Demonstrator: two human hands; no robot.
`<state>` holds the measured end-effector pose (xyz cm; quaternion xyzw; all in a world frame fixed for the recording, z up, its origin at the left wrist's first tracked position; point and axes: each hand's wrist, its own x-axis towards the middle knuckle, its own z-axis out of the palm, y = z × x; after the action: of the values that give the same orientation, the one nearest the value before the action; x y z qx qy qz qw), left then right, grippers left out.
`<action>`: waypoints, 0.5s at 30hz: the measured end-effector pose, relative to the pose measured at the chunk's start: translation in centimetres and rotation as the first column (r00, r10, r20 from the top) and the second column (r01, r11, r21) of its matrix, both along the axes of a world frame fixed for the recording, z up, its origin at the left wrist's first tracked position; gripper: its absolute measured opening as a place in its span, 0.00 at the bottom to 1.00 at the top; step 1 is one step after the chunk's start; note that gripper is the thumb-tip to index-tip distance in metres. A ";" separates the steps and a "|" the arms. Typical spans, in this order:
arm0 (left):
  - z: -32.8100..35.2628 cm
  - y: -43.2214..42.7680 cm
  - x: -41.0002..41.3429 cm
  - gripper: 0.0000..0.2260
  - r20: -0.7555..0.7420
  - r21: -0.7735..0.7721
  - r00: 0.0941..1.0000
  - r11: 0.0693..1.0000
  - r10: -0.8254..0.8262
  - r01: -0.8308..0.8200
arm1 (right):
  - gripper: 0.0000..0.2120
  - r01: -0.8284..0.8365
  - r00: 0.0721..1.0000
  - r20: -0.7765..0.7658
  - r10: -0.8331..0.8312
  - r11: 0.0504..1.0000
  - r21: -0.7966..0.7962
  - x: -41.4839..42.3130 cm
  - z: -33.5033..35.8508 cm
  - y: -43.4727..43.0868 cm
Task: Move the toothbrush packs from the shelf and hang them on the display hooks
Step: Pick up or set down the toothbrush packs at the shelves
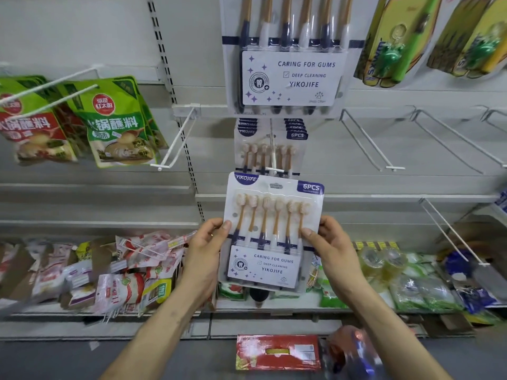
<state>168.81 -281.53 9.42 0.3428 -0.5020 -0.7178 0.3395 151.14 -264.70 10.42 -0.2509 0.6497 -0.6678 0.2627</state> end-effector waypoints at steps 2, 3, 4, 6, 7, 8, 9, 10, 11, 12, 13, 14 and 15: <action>0.2 -0.1 -0.3 0.07 -0.002 -0.001 1.000 1.000 0.002 -0.002 | 0.08 0.009 1.000 -0.018 -0.008 1.000 0.005 -0.4 0.4 -0.1; 0.2 -0.2 -0.4 0.07 -0.001 -0.004 1.000 1.000 0.005 -0.005 | 0.08 0.009 1.000 -0.027 -0.009 1.000 0.006 -0.6 0.7 -0.3; 0.3 -0.3 -0.5 0.06 0.001 -0.009 1.000 1.000 0.007 -0.007 | 0.08 0.006 0.999 -0.033 -0.006 1.000 0.004 -0.7 0.9 -0.4; 0.3 -0.6 -0.6 0.06 0.003 -0.017 1.000 1.000 0.006 -0.006 | 0.08 0.001 0.999 -0.041 -0.001 1.000 -0.002 -0.9 1.2 -0.9; 0.3 -0.7 -0.6 0.06 0.002 -0.021 1.000 1.000 0.005 -0.005 | 0.08 0.000 0.999 -0.044 0.000 1.000 -0.002 -1.1 1.3 -1.1; 0.4 -0.8 -0.6 0.06 0.003 -0.028 1.000 1.000 0.003 -0.003 | 0.08 -0.003 0.999 -0.042 0.003 1.000 -0.002 -1.2 1.5 -1.2; 0.5 -0.8 -0.7 0.06 0.005 -0.036 1.000 0.999 0.002 -0.002 | 0.08 -0.003 0.999 -0.044 0.003 1.000 0.001 -1.3 1.5 -1.3; 0.5 -0.9 -0.7 0.06 0.007 -0.042 1.000 0.999 0.002 -0.002 | 0.08 -0.001 0.999 -0.045 0.001 1.000 0.003 -1.3 1.6 -1.4; 0.5 -0.9 -0.7 0.06 0.008 -0.046 1.000 0.999 0.004 -0.004 | 0.08 0.003 0.999 -0.049 -0.003 1.000 0.006 -1.4 1.6 -1.5; 0.5 -1.0 -0.8 0.06 0.007 -0.048 1.000 0.999 0.006 -0.006 | 0.08 0.004 0.999 -0.051 -0.004 1.000 0.006 -1.5 1.6 -1.5; 0.4 -1.0 -0.8 0.06 0.006 -0.049 1.000 0.999 0.009 -0.008 | 0.08 0.004 0.999 -0.052 -0.004 1.000 0.004 -1.6 1.6 -1.6; 0.4 -1.0 -0.8 0.06 0.003 -0.050 1.000 0.999 0.010 -0.010 | 0.08 0.004 0.999 -0.051 -0.004 1.000 0.002 -1.6 1.6 -1.7; 0.4 -1.0 -0.8 0.06 -0.002 -0.051 1.000 0.999 0.011 -0.011 | 0.08 0.005 0.999 -0.053 -0.005 1.000 0.002 -1.7 1.6 -1.7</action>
<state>167.96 -282.52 9.83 0.3360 -0.5179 -0.7034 0.3524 149.44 -266.42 11.99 -0.2666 0.6577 -0.6608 0.2442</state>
